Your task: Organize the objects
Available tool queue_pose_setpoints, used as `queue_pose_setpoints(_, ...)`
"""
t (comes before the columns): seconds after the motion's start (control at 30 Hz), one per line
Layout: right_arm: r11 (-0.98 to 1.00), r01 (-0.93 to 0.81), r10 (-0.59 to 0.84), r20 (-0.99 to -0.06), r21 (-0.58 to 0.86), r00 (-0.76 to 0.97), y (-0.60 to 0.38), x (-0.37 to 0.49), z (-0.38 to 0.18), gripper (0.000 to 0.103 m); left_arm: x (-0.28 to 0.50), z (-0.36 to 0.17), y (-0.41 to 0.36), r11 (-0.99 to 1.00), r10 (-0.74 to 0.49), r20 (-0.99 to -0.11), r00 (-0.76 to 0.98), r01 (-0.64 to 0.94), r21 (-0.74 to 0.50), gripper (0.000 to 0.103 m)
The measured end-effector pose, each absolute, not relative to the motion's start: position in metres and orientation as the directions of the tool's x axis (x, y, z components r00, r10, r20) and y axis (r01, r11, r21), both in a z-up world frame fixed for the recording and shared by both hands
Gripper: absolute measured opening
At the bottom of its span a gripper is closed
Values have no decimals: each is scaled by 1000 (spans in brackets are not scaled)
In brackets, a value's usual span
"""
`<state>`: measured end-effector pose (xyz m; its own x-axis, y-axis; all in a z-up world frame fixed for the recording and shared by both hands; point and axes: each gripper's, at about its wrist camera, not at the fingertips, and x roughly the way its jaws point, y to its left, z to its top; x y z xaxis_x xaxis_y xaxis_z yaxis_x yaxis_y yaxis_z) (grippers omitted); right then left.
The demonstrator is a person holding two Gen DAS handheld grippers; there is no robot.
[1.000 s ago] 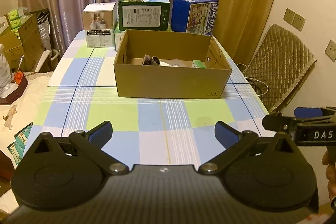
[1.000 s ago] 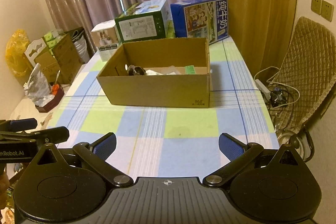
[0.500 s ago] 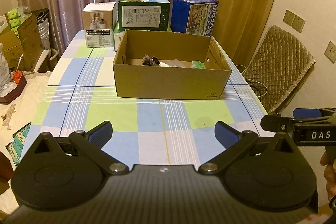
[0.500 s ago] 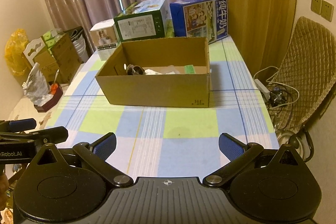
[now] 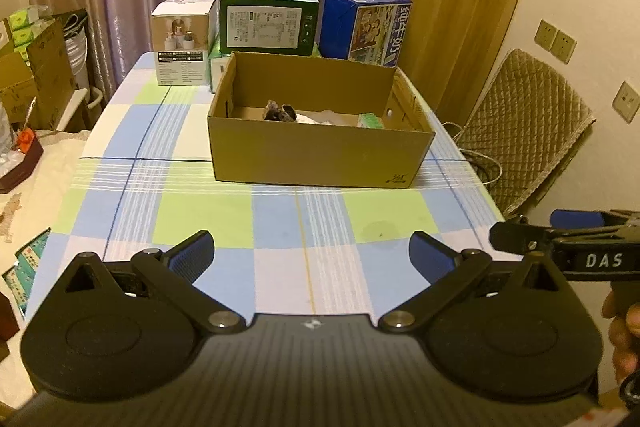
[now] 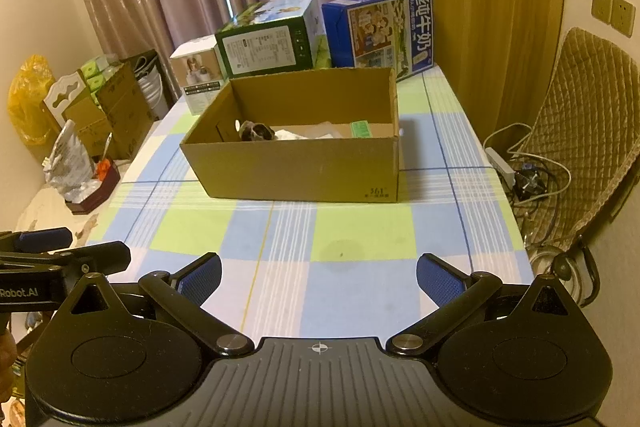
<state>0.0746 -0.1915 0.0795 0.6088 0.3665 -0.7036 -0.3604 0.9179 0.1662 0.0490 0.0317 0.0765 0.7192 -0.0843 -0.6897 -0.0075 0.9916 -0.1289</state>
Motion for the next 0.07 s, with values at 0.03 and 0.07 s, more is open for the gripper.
queue_pose_setpoints(0.03,918,-360,366,-704,166,609,-192,74,79,101,49,76,31,992,-83,-688,721,-9,-129,102)
queue_pose_setpoints(0.07,918,-359,366,-703,166,609,-192,75,79,101,49,76,31,992,-83,-688,721,-8,-128,102)
